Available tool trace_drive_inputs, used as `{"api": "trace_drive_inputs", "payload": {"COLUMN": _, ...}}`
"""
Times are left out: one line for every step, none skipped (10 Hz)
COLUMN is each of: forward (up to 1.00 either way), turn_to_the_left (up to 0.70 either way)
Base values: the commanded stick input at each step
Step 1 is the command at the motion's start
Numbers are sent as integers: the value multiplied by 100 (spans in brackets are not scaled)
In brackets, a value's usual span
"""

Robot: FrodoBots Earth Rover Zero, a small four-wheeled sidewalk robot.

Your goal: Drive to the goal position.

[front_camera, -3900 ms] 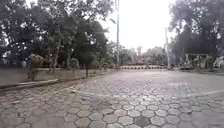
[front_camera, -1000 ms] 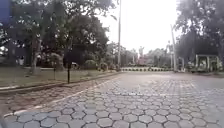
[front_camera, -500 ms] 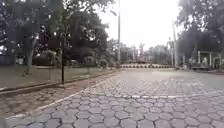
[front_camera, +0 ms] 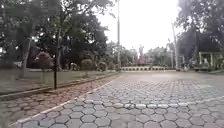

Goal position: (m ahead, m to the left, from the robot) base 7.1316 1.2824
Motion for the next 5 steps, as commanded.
{"api": "trace_drive_inputs", "payload": {"forward": 69, "turn_to_the_left": 0}}
{"api": "trace_drive_inputs", "payload": {"forward": 69, "turn_to_the_left": 0}}
{"api": "trace_drive_inputs", "payload": {"forward": 69, "turn_to_the_left": 0}}
{"api": "trace_drive_inputs", "payload": {"forward": 69, "turn_to_the_left": 0}}
{"api": "trace_drive_inputs", "payload": {"forward": 69, "turn_to_the_left": 0}}
